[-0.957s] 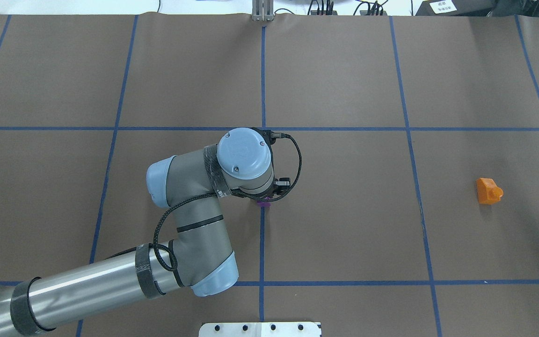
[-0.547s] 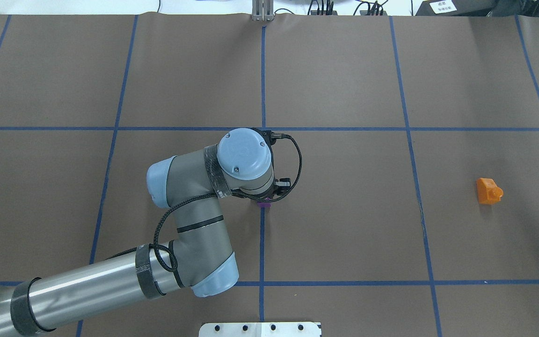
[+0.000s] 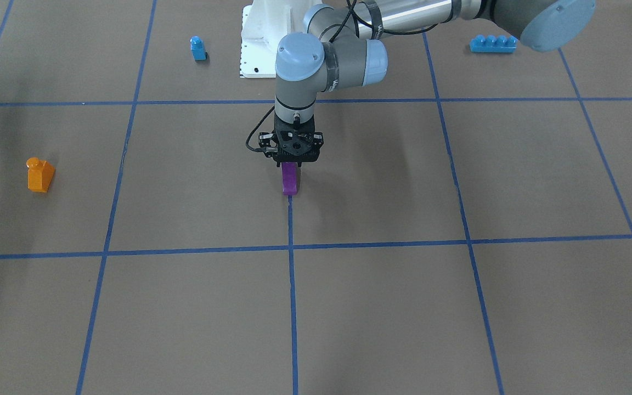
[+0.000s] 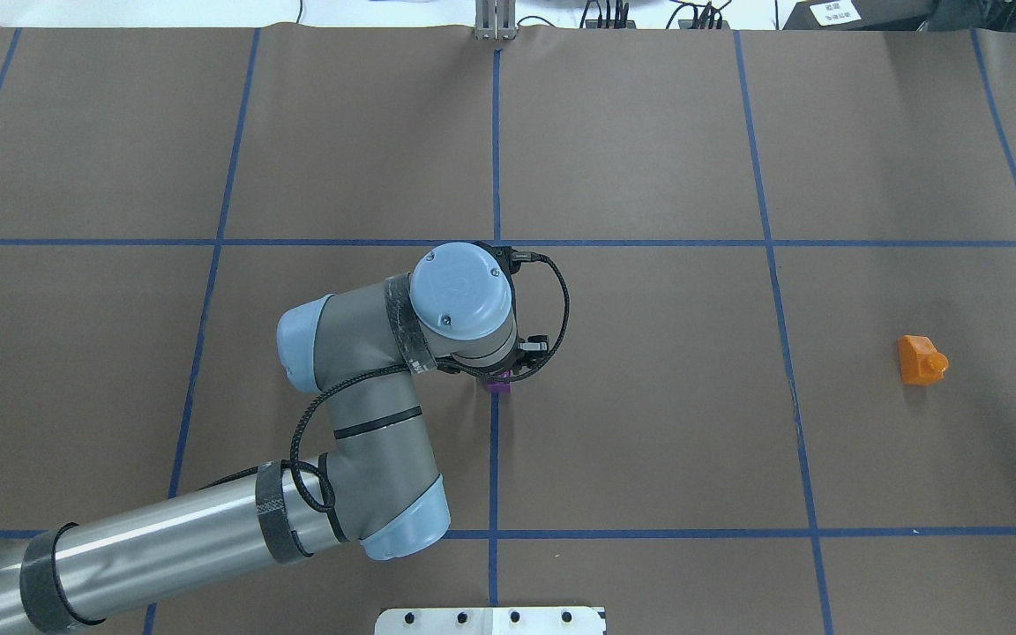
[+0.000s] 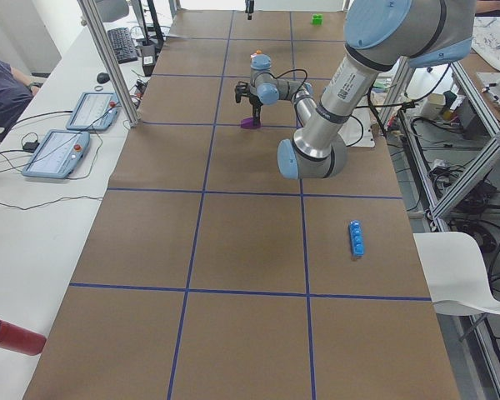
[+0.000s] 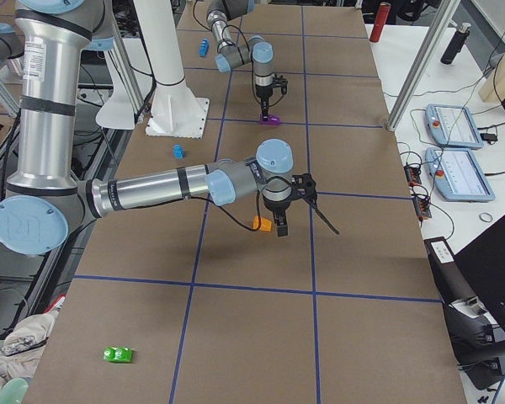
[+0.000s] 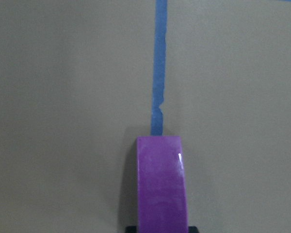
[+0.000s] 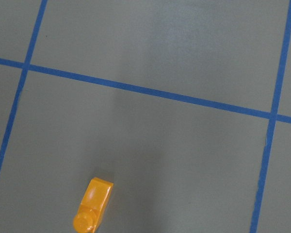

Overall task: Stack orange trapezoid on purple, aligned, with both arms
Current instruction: 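Lower the purple trapezoid onto the table with the left gripper, then open the left gripper and withdraw it while the right gripper reaches the orange trapezoid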

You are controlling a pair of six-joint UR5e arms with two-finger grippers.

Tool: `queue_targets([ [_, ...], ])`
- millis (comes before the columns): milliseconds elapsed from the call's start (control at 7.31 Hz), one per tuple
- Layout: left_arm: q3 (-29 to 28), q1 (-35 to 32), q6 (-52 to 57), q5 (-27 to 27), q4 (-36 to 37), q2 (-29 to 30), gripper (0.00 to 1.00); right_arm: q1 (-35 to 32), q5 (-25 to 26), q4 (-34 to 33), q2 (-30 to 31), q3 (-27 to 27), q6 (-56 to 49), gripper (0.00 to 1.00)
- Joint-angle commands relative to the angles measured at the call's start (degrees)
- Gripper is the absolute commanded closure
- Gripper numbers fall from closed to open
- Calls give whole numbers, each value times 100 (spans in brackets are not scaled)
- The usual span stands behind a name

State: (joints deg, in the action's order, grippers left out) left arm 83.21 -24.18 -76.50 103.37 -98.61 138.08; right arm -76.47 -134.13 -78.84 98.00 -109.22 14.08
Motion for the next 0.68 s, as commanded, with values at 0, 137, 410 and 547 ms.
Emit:
queue_targets([
  [0,37,-208,256,51,17,0,4,0,-43,0,35,-20,7,0],
  [137,281,-349,772,139,331,-9,2,0,-52,0,53,-38,24,0],
  [410,1533,-848,2062,655,2075,-253,2,44,-52,0,44,-108,444,0],
  [547,2350,-1164,2773,893,2344,-873,2,235,-43,0,44,-169,803,0],
])
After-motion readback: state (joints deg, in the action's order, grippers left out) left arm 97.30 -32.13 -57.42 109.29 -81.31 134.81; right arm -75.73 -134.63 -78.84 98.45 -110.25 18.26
